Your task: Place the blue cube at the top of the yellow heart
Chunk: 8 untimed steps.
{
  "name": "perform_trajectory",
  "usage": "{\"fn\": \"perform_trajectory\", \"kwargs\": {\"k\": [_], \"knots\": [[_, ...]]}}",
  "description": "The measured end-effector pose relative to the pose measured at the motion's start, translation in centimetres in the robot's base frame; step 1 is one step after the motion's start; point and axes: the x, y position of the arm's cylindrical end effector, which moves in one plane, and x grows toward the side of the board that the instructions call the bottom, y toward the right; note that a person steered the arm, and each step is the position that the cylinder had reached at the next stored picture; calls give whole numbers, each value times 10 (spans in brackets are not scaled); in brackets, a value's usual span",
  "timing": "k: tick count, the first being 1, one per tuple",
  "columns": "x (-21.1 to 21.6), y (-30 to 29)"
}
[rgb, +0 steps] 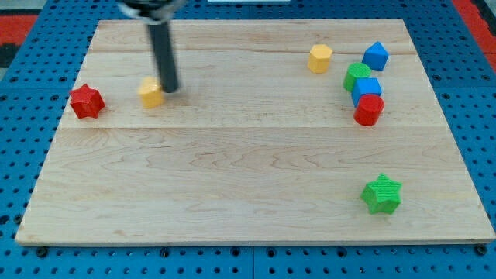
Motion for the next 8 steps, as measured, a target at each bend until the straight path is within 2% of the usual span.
{"fn": "perform_trajectory", "kwargs": {"k": [1, 3, 5, 6, 7, 8], "knots": [[-5, -32], [61, 41], [91, 286], [91, 406], [62, 451], [26, 364]]}}
